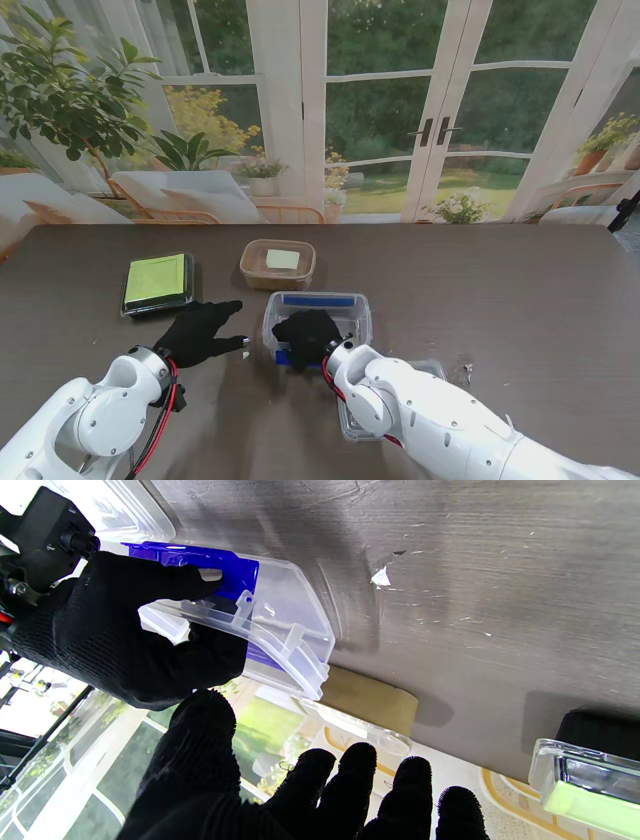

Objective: Pair container bodies with their lids

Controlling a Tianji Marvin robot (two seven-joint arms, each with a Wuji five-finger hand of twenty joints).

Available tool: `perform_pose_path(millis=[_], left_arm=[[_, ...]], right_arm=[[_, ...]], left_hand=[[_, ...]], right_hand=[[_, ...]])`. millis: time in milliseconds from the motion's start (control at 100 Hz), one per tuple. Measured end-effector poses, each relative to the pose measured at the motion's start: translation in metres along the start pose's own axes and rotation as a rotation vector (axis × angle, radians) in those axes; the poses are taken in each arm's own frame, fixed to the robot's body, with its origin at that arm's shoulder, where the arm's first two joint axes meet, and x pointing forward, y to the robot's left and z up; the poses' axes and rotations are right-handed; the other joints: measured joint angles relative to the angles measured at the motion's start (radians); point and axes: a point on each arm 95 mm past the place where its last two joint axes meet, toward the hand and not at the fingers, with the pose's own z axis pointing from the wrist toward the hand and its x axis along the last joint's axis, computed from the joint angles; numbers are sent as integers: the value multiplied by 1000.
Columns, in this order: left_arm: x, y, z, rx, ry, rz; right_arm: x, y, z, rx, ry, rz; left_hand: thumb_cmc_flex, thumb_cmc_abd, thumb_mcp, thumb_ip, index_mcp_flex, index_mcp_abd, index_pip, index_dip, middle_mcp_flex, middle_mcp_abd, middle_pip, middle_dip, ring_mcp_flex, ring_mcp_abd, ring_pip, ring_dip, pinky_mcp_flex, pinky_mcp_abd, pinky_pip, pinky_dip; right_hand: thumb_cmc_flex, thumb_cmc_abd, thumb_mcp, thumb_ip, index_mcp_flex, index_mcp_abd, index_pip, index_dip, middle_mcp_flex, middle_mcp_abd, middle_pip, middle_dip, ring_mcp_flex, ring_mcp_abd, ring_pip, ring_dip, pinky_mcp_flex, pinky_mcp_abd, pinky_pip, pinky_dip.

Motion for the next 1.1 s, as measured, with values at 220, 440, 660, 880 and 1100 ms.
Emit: perform_pose_path(millis=[220, 440, 660, 880, 1100], left_arm=[[0, 1, 0, -9, -3, -4], [0, 1, 0, -14, -5, -7], [0, 1, 0, -17, -4, -7], [0, 2, 0, -21, -4, -8], [0, 2, 1, -22, -5, -8]], right_arm=[[5, -1, 4, 7, 0, 3], [3, -1, 3, 19, -14, -21], [1, 1, 1, 26, -19, -41], [-2, 3, -1, 38, -26, -45], [-6, 9, -5, 28, -35, -47]], left_hand=[[0, 0, 0, 0, 0, 0, 0, 0, 0, 0, 0, 0, 0, 0, 0, 0, 0, 0, 0, -1], [0, 0, 0, 0, 0, 0, 0, 0, 0, 0, 0, 0, 0, 0, 0, -1, 0, 0, 0, -3], [0, 0, 0, 0, 0, 0, 0, 0, 0, 0, 0, 0, 0, 0, 0, -1, 0, 0, -1, -5], [0, 0, 0, 0, 0, 0, 0, 0, 0, 0, 0, 0, 0, 0, 0, -1, 0, 0, -1, -6], [0, 0, 0, 0, 0, 0, 0, 0, 0, 0, 0, 0, -2, 0, 0, -1, 0, 0, -1, -13]], right_hand=[[-5, 0, 0, 0, -2, 0, 0, -1, -4, 0, 0, 0, 0, -1, -32, -5, 0, 0, 0, 0], [-19, 0, 0, 0, -31, -39, 0, -8, -89, 0, -3, 0, -19, -15, -67, -5, 0, 0, 0, 0], [-31, -5, 0, 0, -65, -89, -50, 17, -203, 0, 20, -7, -95, -16, -72, -5, 0, 9, 0, 0], [-123, 2, 1, 135, -162, -72, -255, 219, -337, 5, 50, -64, -191, -5, -72, -26, -1, 19, 0, 25], [-198, 15, 1, 145, -253, -49, -297, 228, -418, 9, 45, -83, -244, 7, -88, -37, -1, 20, -7, 25]])
